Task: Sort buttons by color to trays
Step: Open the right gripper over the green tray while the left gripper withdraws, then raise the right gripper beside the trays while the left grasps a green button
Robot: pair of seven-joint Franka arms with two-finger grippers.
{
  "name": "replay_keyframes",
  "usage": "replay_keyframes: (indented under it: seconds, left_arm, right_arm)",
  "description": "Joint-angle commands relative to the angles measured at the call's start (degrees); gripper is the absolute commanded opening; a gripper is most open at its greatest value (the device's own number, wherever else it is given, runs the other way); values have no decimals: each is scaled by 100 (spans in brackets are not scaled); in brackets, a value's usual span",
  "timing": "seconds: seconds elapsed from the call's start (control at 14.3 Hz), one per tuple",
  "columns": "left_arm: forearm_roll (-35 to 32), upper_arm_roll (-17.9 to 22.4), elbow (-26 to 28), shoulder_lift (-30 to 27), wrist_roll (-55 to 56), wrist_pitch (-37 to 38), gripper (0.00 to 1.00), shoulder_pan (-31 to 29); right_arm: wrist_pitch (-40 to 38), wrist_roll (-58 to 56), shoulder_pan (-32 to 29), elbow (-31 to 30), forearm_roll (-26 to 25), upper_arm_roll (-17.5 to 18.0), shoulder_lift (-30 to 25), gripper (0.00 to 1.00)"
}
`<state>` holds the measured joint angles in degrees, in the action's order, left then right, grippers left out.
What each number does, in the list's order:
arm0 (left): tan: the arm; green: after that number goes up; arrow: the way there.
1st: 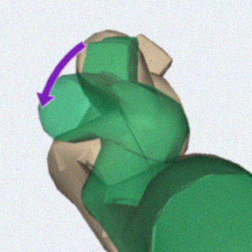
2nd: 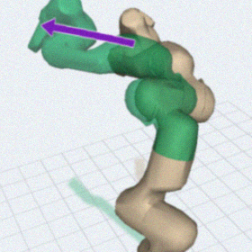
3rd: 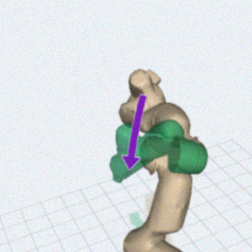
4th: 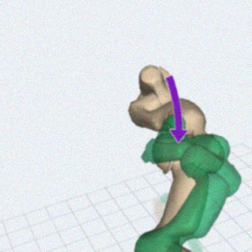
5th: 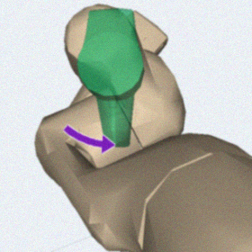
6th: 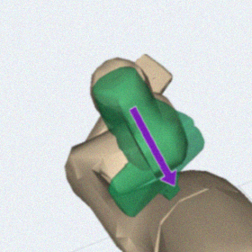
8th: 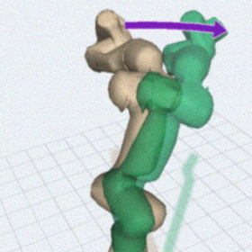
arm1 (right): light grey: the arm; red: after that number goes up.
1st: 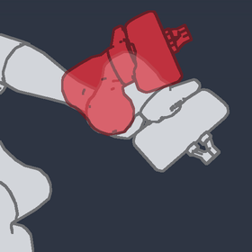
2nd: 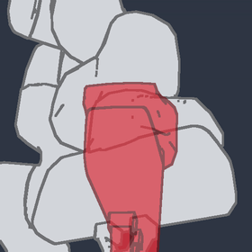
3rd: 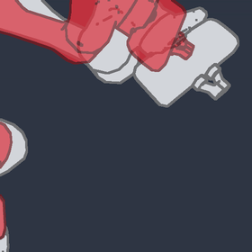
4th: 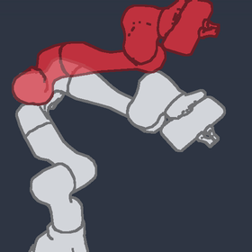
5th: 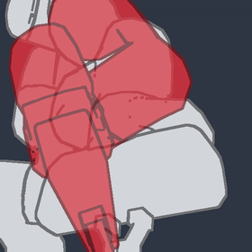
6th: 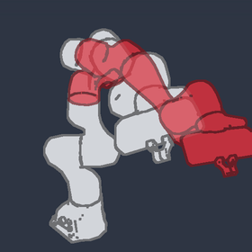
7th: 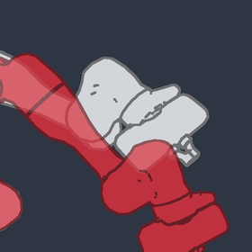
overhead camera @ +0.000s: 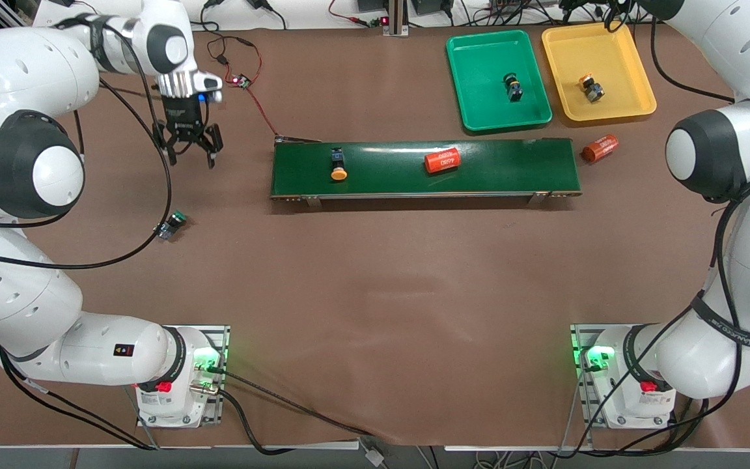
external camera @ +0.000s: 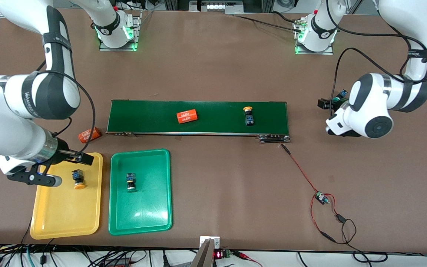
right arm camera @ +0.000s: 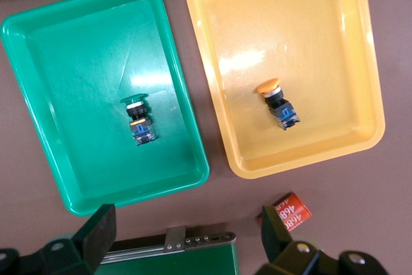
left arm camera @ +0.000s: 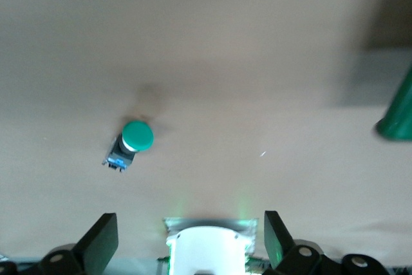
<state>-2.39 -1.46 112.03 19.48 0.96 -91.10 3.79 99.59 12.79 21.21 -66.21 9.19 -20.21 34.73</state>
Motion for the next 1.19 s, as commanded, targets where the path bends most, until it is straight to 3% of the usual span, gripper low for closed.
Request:
replay_keyframes:
  seconds: [0.0, 0.14, 0.35, 0.49, 0.56, 0.91, 0.98, 1.12]
  left_arm:
    - [-454, -65, 616, -207, -578, -57, 100, -36]
    - [-735, -83, 1020, -330, -763, -276, 100, -45]
    - [-1113, -83, 1837, -462, -1516, -1468, 100, -316]
    - [-1289, -74, 2137, -454, -1739, -2006, 100, -448]
    - [-1334, -74, 2278, -454, -1757, -2148, 99, -484]
    - [-1808, -13, 2568, -357, -1766, -2851, 93, -589]
    - [-1826, -12, 2595, -348, -1766, -2870, 87, -616]
    - [-1844, -12, 2613, -313, -1827, -2870, 57, -616]
  right_arm:
    - [-150, 13, -2, -111, -49, -97, -230, 100]
    - [-606, 30, -47, -102, 3, -106, -309, 100]
    - [-739, 65, 50, -181, 100, -27, -336, 100]
    - [-722, 144, 68, -357, 678, 9, -353, 100]
    - [-696, 66, 59, -357, 715, -9, -353, 100]
    - [-695, 92, 68, -357, 312, -97, -432, 100]
    - [-730, 118, 50, -357, 303, -97, -458, 100]
    - [-722, 48, 6, -357, 268, -123, -502, 100]
